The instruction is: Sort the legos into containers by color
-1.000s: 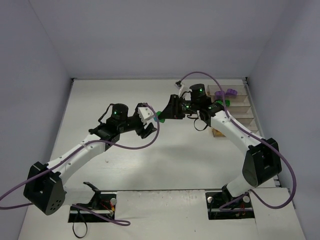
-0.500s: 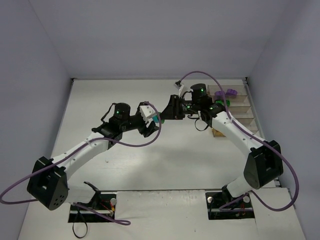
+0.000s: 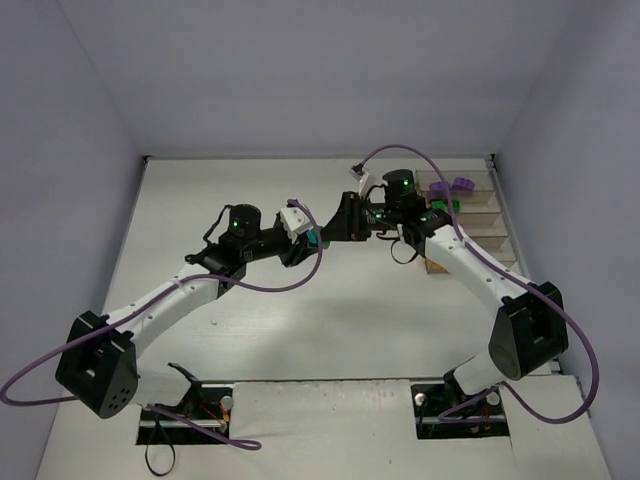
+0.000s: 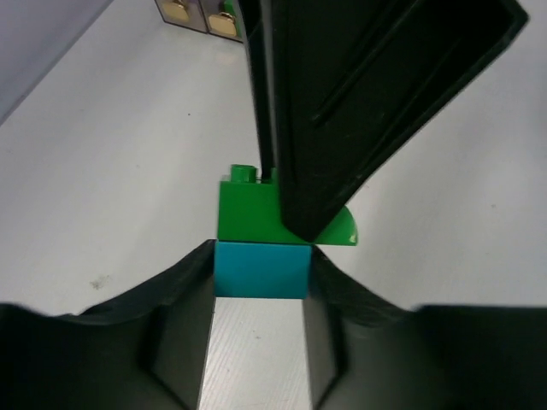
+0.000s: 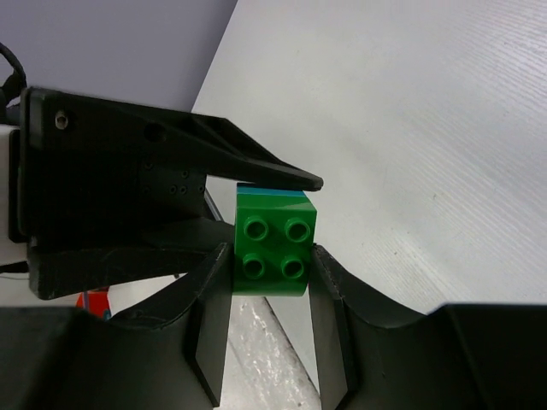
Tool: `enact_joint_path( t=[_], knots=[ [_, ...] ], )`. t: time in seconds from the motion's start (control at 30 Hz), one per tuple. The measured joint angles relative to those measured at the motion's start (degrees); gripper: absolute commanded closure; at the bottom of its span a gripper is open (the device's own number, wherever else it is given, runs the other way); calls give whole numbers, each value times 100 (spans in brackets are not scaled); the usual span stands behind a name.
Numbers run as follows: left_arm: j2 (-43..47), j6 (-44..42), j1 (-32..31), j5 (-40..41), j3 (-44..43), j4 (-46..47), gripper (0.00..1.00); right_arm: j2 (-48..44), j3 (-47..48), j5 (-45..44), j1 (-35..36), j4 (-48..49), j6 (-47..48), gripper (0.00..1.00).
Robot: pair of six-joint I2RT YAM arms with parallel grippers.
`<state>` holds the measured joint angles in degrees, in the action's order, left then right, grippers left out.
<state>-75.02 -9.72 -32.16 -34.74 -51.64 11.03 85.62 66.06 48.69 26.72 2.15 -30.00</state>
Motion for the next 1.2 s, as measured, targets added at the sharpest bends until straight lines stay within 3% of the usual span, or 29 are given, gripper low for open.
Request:
enact_joint_path(
  t=[0.1, 0.23, 0.77, 0.87, 1.2],
  knots=[
    [-35, -31, -4, -48, -13, -11, 89, -4, -2, -33, -7, 28, -31, 100],
    [-74, -11, -2, -103, -50, -55, 99, -33, -63, -46, -22, 48, -35, 100],
    [-96, 39, 24, -133, -11, -136, 100, -315, -328, -247, -990, -214, 260, 100],
    [-79, 44, 24, -72, -7, -177, 100, -339, -323, -824, -1191, -511, 306, 100],
    [289, 116, 24, 398, 389, -332, 99, -387, -323, -3698, -3099, -984, -372, 94]
  ],
)
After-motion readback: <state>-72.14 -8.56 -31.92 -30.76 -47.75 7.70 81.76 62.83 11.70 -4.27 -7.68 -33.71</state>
